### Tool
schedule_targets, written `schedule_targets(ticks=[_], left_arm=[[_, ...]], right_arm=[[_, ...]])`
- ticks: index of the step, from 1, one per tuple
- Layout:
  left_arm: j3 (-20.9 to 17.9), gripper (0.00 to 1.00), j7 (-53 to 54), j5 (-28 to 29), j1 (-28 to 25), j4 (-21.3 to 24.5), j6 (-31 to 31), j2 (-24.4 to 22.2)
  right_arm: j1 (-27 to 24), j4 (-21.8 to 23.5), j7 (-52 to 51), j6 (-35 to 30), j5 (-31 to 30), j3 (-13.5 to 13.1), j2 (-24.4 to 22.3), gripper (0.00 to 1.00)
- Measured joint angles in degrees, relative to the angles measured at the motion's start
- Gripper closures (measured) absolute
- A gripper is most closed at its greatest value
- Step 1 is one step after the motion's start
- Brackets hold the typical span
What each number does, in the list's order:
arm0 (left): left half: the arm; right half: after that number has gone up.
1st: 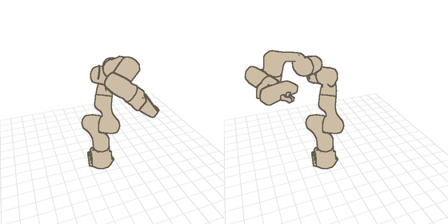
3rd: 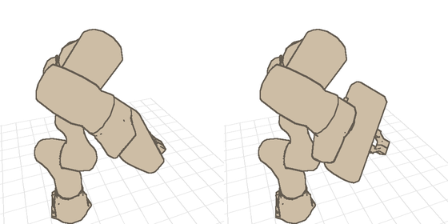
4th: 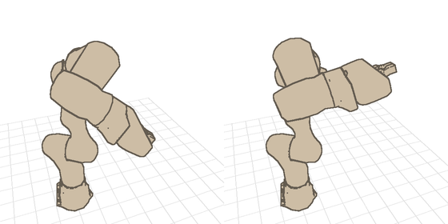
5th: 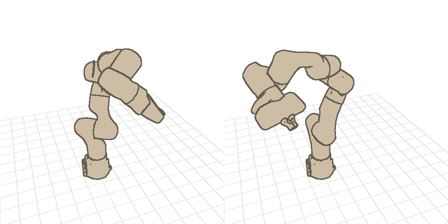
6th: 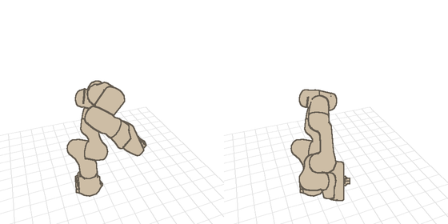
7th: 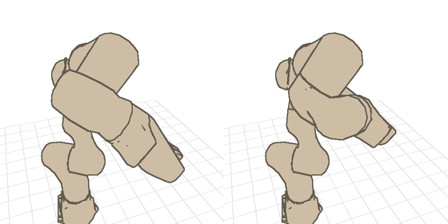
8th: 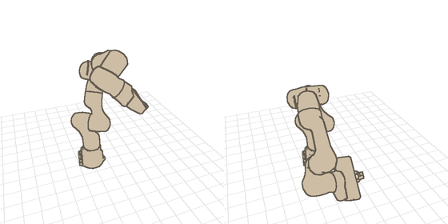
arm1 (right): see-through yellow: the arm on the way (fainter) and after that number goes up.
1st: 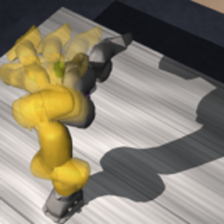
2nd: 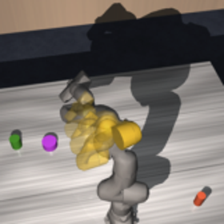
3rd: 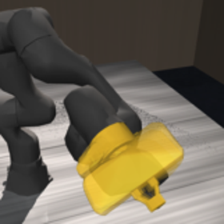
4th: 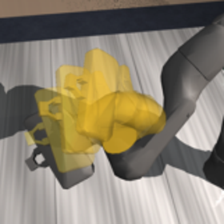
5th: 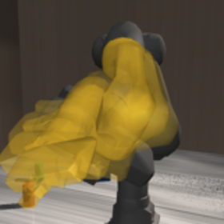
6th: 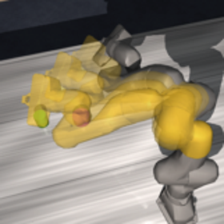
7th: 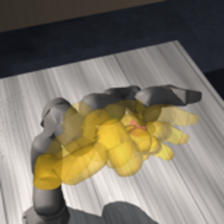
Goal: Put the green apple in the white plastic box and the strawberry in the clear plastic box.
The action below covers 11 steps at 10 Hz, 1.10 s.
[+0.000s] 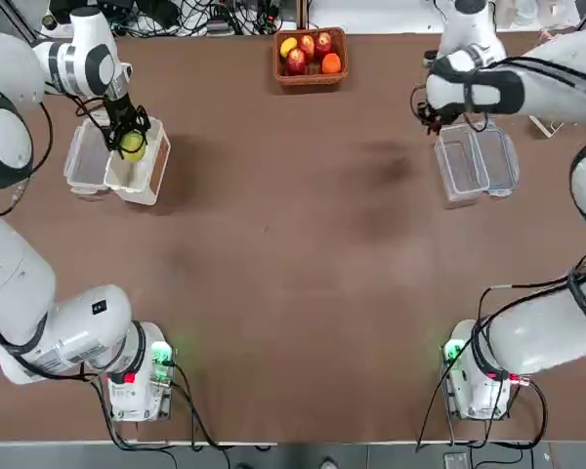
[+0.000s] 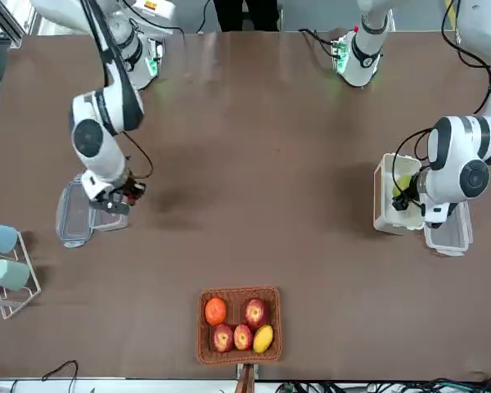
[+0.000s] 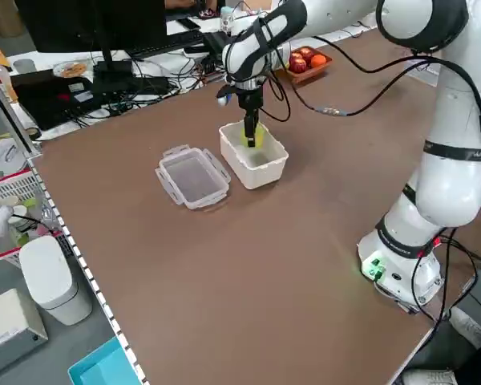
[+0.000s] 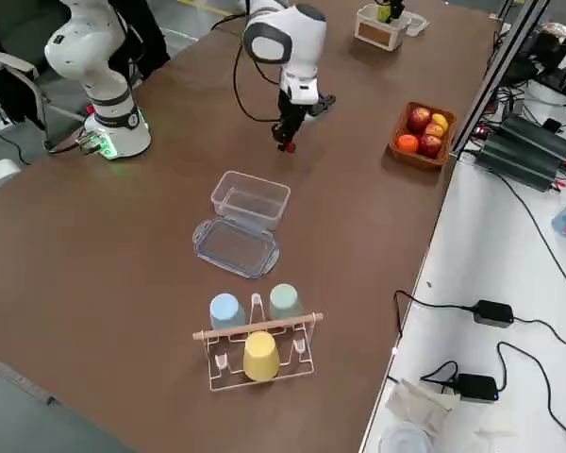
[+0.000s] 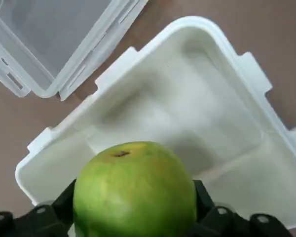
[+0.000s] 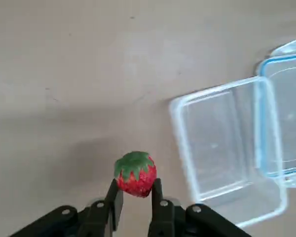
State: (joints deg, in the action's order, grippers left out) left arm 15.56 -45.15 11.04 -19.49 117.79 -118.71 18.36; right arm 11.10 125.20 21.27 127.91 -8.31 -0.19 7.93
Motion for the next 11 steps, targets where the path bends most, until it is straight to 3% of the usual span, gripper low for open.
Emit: schedule_targets(ticks=[2, 4, 7, 9, 11], left_arm=[[0.10, 0.00, 0.00, 0.03, 0.00, -0.45, 1.52, -0.75], [0.57, 0.00, 0.00, 0.02, -0.01, -3.35, 7.40, -3.37], [4.07, 0.00, 2.26, -5.43, 0.19, -16.49, 21.31, -7.97], [4.19, 0.00, 14.06, -10.72, 0.01, -26.07, 29.28, -8.89], [4.09, 0.00, 23.45, -13.02, 0.22, -31.49, 33.64, -9.01]], right_arm=[[-3.62, 2.53, -7.64, 0.16, -0.01, -0.10, -1.28, 0.72], [-8.73, 5.22, -15.46, 4.98, -0.01, -0.22, -1.82, 0.72], [-11.84, 9.14, -18.49, 13.66, -0.02, -0.26, -1.44, 0.72], [-13.39, 11.13, -19.79, 20.04, -0.02, -0.25, 0.98, 0.72], [-15.65, 11.73, -21.90, 23.89, -0.02, -0.27, 4.01, 0.72]])
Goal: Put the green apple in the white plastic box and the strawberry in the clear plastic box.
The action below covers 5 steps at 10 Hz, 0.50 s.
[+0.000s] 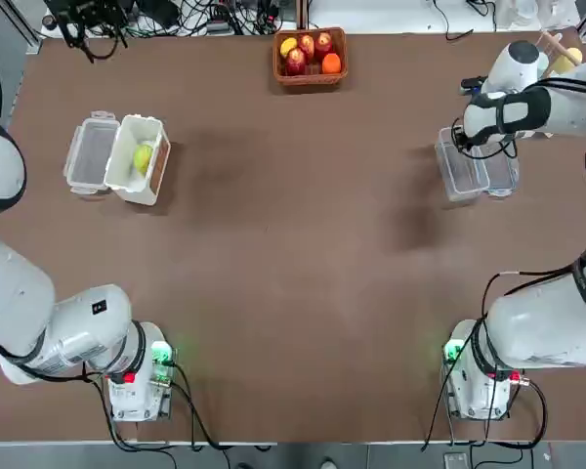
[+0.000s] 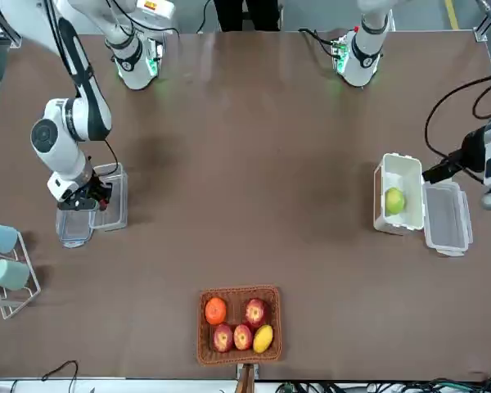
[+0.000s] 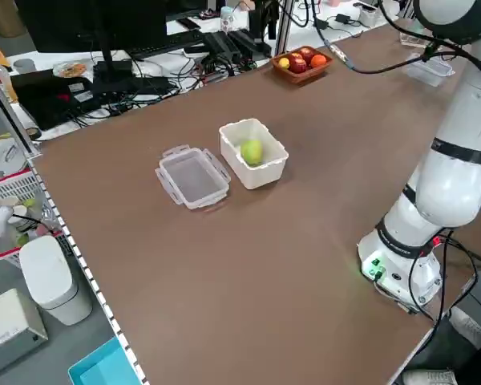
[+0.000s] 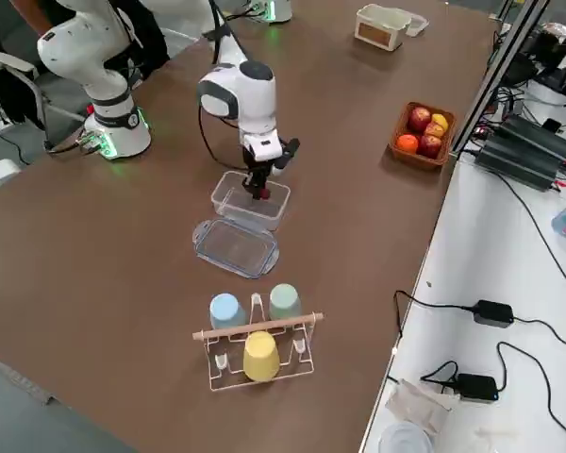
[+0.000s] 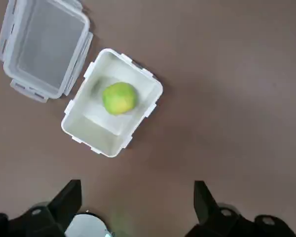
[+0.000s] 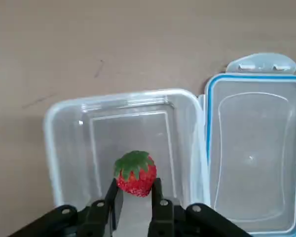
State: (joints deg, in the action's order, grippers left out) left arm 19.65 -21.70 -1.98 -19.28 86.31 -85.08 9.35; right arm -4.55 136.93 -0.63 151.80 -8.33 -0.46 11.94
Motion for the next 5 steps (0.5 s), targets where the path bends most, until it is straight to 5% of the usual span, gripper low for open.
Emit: schedule_targets(ticks=[2, 5], left_arm=[[-1.10, 0.00, 5.91, -0.04, 4.06, -2.70, 1.25, -1.09], [-10.86, 0.00, 16.09, -0.04, 14.80, -3.92, 1.47, -5.38]], right_arm=[[-0.42, -0.01, -0.32, 0.36, 0.00, 0.07, 0.47, 0.71], [-0.42, -0.02, -0.34, 0.36, 0.00, 0.22, 0.47, 0.69]])
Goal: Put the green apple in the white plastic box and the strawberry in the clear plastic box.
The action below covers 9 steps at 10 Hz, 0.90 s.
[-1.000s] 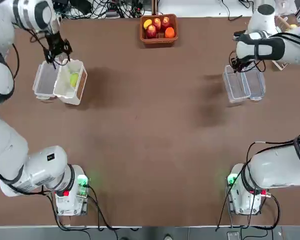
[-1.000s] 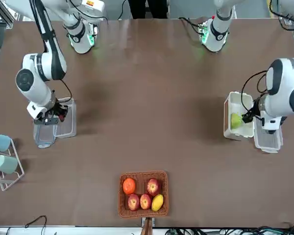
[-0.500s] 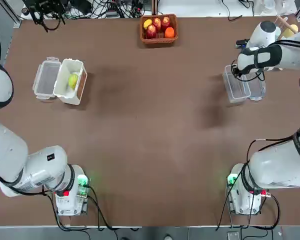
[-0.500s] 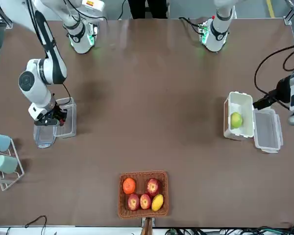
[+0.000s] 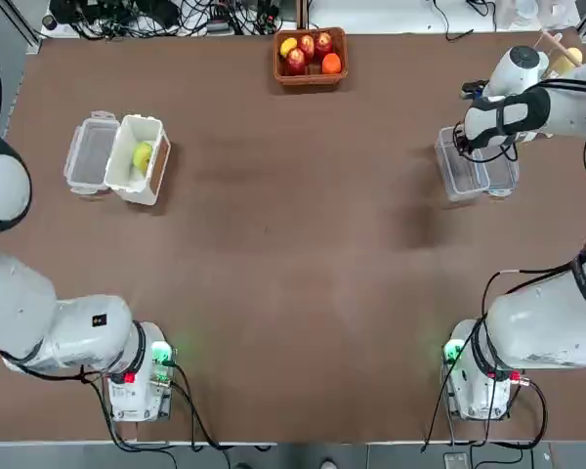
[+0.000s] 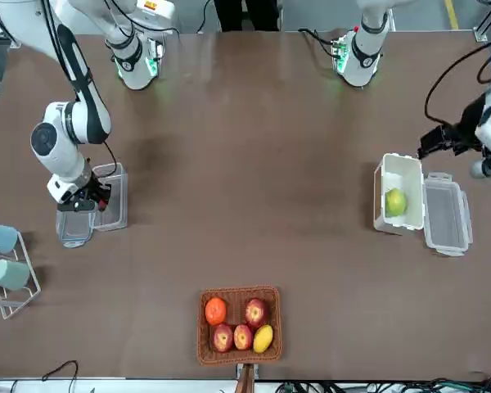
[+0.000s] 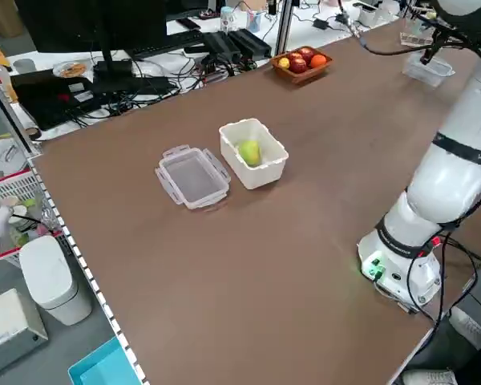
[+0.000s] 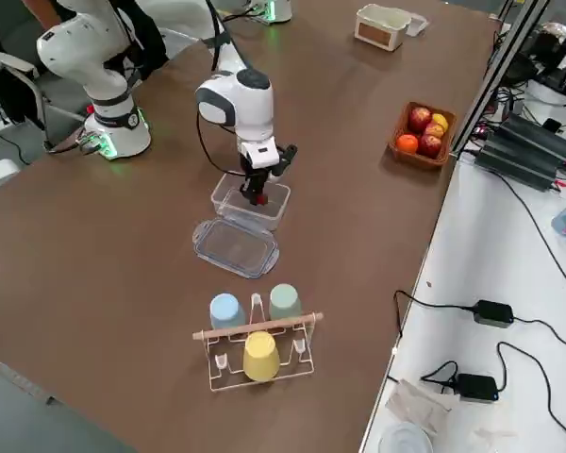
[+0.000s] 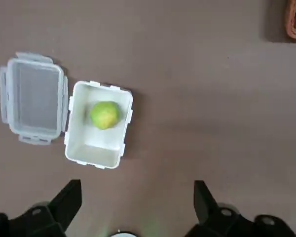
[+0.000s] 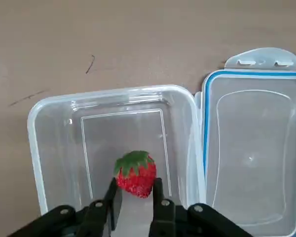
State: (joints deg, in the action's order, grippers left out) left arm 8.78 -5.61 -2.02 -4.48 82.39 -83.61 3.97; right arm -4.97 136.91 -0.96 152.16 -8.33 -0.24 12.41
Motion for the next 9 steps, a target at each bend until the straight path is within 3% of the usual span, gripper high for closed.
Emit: schedule_targets(ticks=[3, 6, 8, 9], left_arm=[[-1.45, 0.00, 1.83, 0.00, 1.22, -0.01, 1.38, -3.61], [-1.51, 0.00, 1.89, 0.00, 1.14, 0.25, 1.43, -3.48], [-1.46, 0.00, 1.87, 0.00, 1.31, 0.23, 1.43, -3.48], [-1.41, 0.00, 1.84, 0.00, 1.55, 0.22, 1.43, -3.48]], right_arm=[[0.00, 0.00, 0.00, -0.17, 0.00, 0.02, 0.00, 0.58], [0.00, -0.19, 0.00, -0.82, 0.00, 0.04, -0.01, 0.56], [0.03, -3.18, 0.28, -9.07, 0.00, 0.48, -0.74, 0.49], [0.15, -6.19, 0.58, -15.07, 0.11, 0.94, -2.14, 0.38]])
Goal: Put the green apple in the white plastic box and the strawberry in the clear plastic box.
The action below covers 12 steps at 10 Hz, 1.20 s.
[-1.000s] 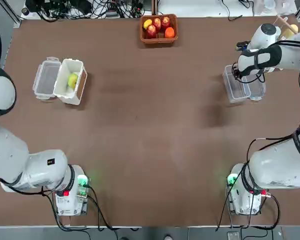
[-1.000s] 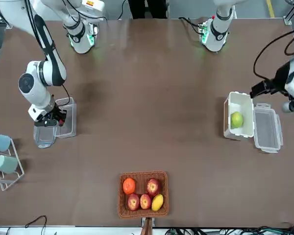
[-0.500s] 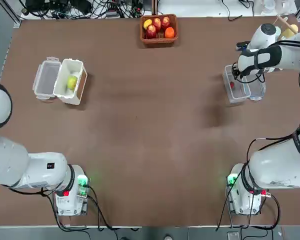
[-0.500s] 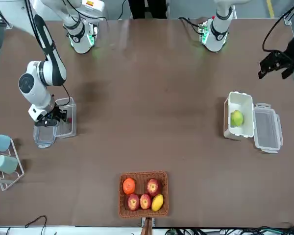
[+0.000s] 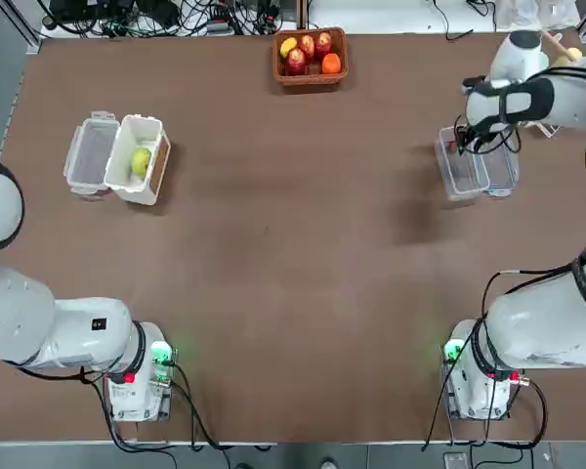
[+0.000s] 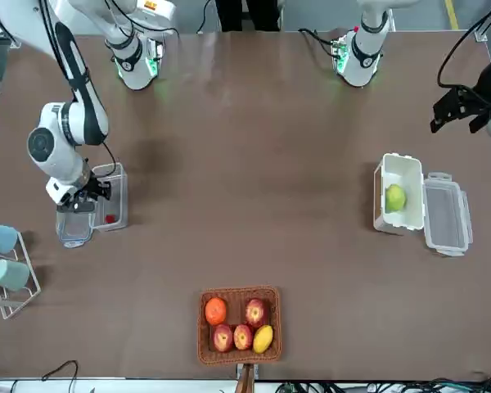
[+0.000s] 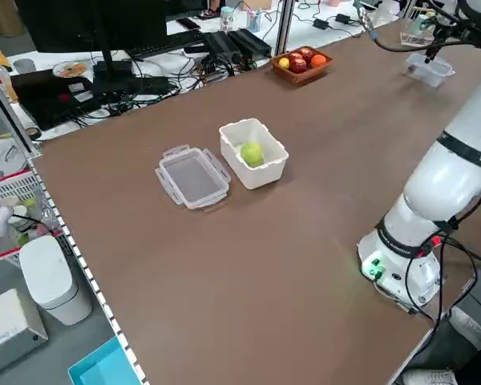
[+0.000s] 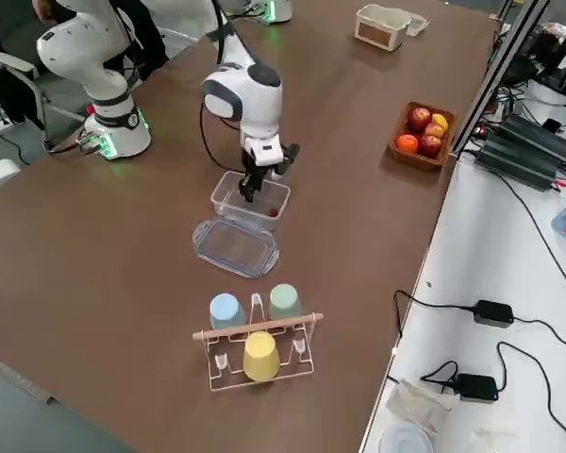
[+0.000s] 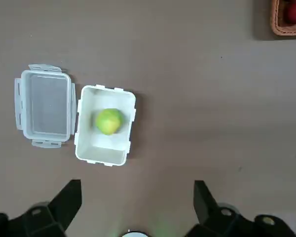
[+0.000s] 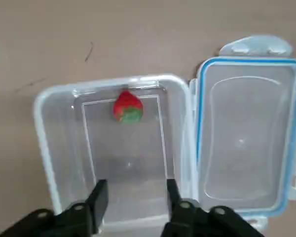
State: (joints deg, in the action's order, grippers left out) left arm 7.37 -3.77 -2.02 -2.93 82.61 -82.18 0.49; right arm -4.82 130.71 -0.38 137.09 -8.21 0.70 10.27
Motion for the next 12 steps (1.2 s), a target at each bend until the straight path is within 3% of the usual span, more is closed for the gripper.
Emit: schedule_targets(ticks=[3, 5, 8, 12], left_arm=[[0.00, 0.00, 0.12, 0.00, -0.11, 0.00, 0.00, 0.00], [-0.12, 0.00, 0.18, 0.00, -0.26, 0.00, 0.00, 0.00], [-0.13, 0.00, 0.18, 0.00, -0.26, 0.01, 0.00, 0.00], [-0.23, 0.00, 0.18, 0.00, -0.33, 0.02, 0.00, 0.02]], right_arm=[[2.98, -11.38, 3.66, -15.98, 1.95, 0.99, -4.27, 0.00], [7.16, -17.59, 10.77, -20.17, 2.46, 1.09, -4.42, 0.00], [12.27, -23.20, 20.26, -25.39, 2.52, 1.20, -4.32, 0.00], [11.59, -34.42, 19.89, -39.62, 3.25, 2.01, -4.90, 0.00]])
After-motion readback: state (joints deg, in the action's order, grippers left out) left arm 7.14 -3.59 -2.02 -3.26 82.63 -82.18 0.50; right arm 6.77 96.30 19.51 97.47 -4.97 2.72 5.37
